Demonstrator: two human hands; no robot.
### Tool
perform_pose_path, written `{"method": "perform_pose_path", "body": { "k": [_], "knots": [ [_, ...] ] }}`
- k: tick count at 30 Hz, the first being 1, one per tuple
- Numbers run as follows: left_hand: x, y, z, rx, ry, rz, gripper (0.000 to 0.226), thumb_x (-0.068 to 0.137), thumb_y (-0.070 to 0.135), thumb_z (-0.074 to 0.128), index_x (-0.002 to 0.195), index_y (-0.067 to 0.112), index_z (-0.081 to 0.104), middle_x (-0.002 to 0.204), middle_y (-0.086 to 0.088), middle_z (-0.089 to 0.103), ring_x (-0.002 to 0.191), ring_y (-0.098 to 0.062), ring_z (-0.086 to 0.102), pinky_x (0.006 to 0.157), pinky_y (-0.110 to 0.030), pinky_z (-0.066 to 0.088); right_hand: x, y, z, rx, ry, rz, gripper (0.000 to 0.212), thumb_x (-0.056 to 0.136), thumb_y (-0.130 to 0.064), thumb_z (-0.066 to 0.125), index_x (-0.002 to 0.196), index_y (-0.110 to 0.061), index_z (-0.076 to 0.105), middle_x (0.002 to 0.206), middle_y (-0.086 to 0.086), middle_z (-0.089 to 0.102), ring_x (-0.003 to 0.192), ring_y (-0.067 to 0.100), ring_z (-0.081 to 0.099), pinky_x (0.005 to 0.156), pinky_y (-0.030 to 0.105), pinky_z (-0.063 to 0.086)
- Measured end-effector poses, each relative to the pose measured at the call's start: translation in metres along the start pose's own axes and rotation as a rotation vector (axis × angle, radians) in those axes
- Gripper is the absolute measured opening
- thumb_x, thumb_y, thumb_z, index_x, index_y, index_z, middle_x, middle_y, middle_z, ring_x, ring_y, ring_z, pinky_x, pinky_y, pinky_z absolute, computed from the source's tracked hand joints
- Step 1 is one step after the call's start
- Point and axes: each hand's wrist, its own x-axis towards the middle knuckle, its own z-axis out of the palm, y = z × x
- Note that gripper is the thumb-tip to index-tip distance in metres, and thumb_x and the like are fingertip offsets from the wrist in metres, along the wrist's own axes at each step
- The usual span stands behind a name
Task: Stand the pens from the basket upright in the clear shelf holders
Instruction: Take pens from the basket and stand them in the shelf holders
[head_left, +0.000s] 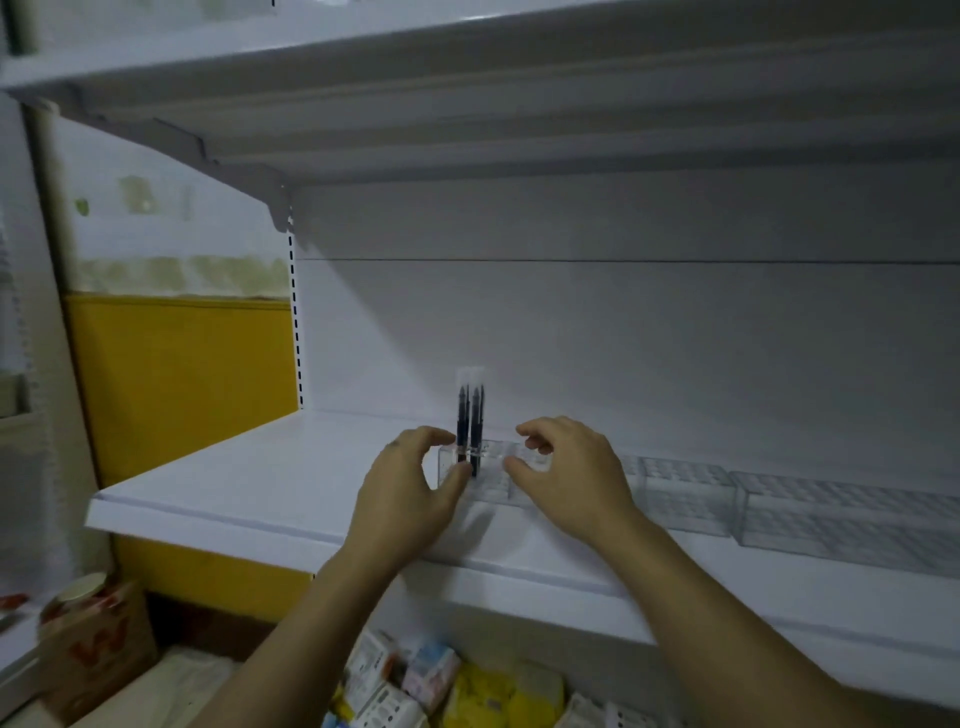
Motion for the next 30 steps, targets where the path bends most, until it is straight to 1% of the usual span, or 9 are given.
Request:
{"method": "perform_pose_path", "body": {
  "k": [3, 7, 12, 14, 17, 24, 26, 28, 30],
  "knots": [
    [-0.034, 0.027, -0.014, 0.046, -0.021, 0.119, 0.031, 0.087, 0.039, 0.065, 0.115, 0.026, 0.062, 0.116, 0.008, 0.062, 0.108, -0.013, 0.054, 0.085, -0.021, 0.040, -0.038, -0.011, -0.017, 0.017, 0.020, -0.045, 0.035, 0.087, -0.038, 0.066, 0.118, -0.025, 0.063, 0.105, -0.011, 0.062, 0.098, 0.009, 0.055, 0.096, 0.033, 0.044],
    [-0.087, 0.062, -0.024, 0.079, -0.092, 0.228, 0.034, 0.088, 0.040, 0.063, 0.119, 0.024, 0.061, 0.118, 0.007, 0.062, 0.111, -0.013, 0.052, 0.090, -0.026, 0.042, -0.098, -0.012, -0.037, -0.005, 0.018, -0.053, 0.036, 0.087, -0.039, 0.066, 0.121, -0.028, 0.061, 0.108, -0.013, 0.061, 0.100, 0.008, 0.054, 0.092, 0.028, 0.044],
    [-0.159, 0.084, -0.016, 0.077, -0.206, 0.313, 0.032, 0.090, 0.040, 0.062, 0.117, 0.023, 0.061, 0.114, 0.005, 0.063, 0.109, -0.017, 0.053, 0.089, -0.033, 0.045, -0.187, 0.013, -0.052, -0.051, -0.046, -0.037, 0.033, 0.085, -0.036, 0.067, 0.117, -0.026, 0.063, 0.103, -0.010, 0.061, 0.099, 0.009, 0.054, 0.086, 0.028, 0.047],
    [-0.189, 0.085, -0.004, 0.116, -0.283, 0.309, 0.034, 0.090, 0.042, 0.060, 0.118, 0.024, 0.060, 0.116, 0.005, 0.063, 0.109, -0.019, 0.054, 0.089, -0.033, 0.044, -0.227, 0.033, -0.048, -0.090, -0.119, 0.038, 0.036, 0.085, -0.040, 0.066, 0.118, -0.026, 0.062, 0.109, -0.008, 0.061, 0.103, 0.012, 0.054, 0.087, 0.029, 0.046],
    [-0.237, 0.081, 0.021, 0.179, -0.456, 0.264, 0.037, 0.090, 0.045, 0.057, 0.122, 0.026, 0.058, 0.121, 0.005, 0.060, 0.115, -0.019, 0.051, 0.092, -0.034, 0.041, -0.289, 0.063, -0.035, -0.133, -0.277, 0.195, 0.044, 0.085, -0.045, 0.063, 0.125, -0.026, 0.057, 0.120, -0.006, 0.058, 0.111, 0.016, 0.052, 0.088, 0.028, 0.042],
    [-0.333, 0.062, 0.097, 0.330, -0.836, 0.177, 0.046, 0.090, 0.051, 0.053, 0.130, 0.027, 0.052, 0.131, 0.004, 0.055, 0.122, -0.020, 0.047, 0.098, -0.039, 0.041, -0.413, 0.131, 0.008, -0.103, -0.528, 0.500, 0.053, 0.088, -0.042, 0.062, 0.137, -0.024, 0.050, 0.135, 0.000, 0.053, 0.123, 0.020, 0.050, 0.096, 0.032, 0.045],
    [-0.353, 0.056, 0.119, 0.341, -0.931, 0.152, 0.048, 0.090, 0.050, 0.053, 0.132, 0.026, 0.050, 0.134, 0.003, 0.054, 0.124, -0.021, 0.046, 0.098, -0.039, 0.042, -0.446, 0.146, 0.023, -0.087, -0.627, 0.613, 0.052, 0.088, -0.039, 0.063, 0.135, -0.022, 0.052, 0.133, 0.002, 0.055, 0.122, 0.022, 0.052, 0.094, 0.030, 0.046],
    [-0.373, 0.048, 0.139, 0.357, -1.027, 0.125, 0.051, 0.090, 0.050, 0.054, 0.134, 0.025, 0.049, 0.134, 0.001, 0.053, 0.124, -0.022, 0.046, 0.099, -0.039, 0.040, -0.472, 0.153, 0.040, -0.082, -0.737, 0.672, 0.044, 0.087, -0.037, 0.062, 0.126, -0.019, 0.056, 0.124, 0.003, 0.059, 0.115, 0.025, 0.057, 0.087, 0.029, 0.048],
    [-0.394, 0.040, 0.159, 0.361, -1.119, 0.099, 0.052, 0.090, 0.049, 0.055, 0.135, 0.024, 0.048, 0.134, 0.000, 0.053, 0.123, -0.023, 0.047, 0.099, -0.040, 0.040, -0.489, 0.157, 0.056, -0.075, -0.818, 0.694, 0.033, 0.087, -0.036, 0.061, 0.114, -0.018, 0.058, 0.116, 0.005, 0.062, 0.107, 0.027, 0.060, 0.077, 0.028, 0.047]
  ]
}}
